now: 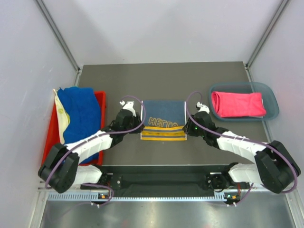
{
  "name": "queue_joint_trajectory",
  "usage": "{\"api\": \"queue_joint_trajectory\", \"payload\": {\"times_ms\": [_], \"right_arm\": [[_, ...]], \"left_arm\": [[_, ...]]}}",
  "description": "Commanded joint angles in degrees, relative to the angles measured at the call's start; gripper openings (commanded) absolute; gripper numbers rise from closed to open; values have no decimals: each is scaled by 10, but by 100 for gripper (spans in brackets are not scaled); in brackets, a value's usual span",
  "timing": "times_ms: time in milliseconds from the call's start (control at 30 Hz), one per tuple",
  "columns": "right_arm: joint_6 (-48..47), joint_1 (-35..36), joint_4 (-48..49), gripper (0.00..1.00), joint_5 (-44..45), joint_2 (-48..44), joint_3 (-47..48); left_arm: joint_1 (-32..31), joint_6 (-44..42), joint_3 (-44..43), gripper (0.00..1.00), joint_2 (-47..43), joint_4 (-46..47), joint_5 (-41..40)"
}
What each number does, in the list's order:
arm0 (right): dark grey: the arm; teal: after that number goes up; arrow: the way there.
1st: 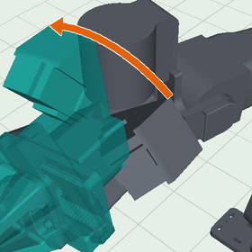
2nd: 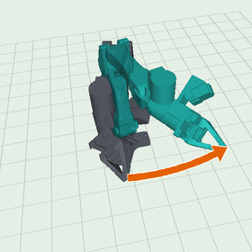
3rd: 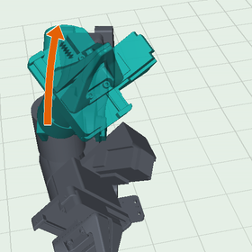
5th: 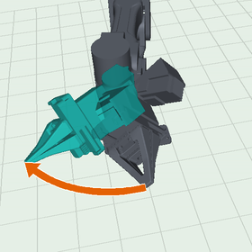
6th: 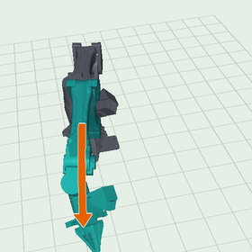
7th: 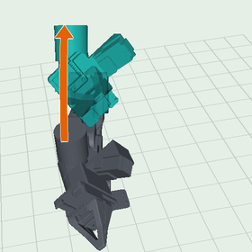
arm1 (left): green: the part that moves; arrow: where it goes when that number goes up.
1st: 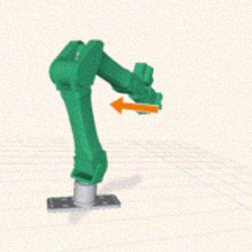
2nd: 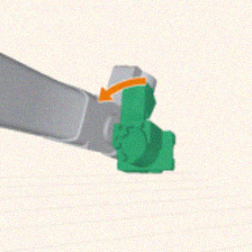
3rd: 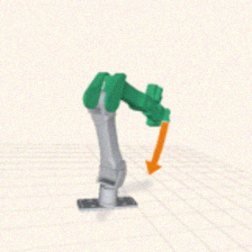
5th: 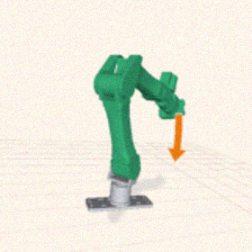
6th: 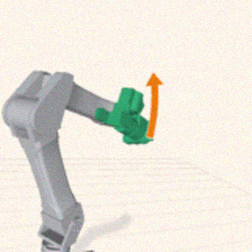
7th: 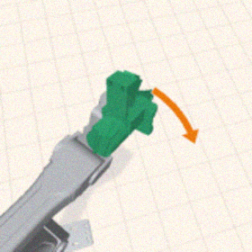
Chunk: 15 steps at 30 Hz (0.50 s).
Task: Fold and stack the towels
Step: Fold the towel
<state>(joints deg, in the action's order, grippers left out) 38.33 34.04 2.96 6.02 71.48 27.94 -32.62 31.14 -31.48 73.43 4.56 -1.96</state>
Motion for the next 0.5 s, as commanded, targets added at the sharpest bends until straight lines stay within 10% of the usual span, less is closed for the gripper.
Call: {"api": "queue_joint_trajectory", "payload": {"times_ms": [0,467], "right_arm": [[-14,10,-26,32,8,-42,37],[-37,13,-76,34,23,18,123]], "left_arm": [[-2,-15,-18,36,-51,-23,11],[-2,-28,-129,31,32,-82,-13]]}}
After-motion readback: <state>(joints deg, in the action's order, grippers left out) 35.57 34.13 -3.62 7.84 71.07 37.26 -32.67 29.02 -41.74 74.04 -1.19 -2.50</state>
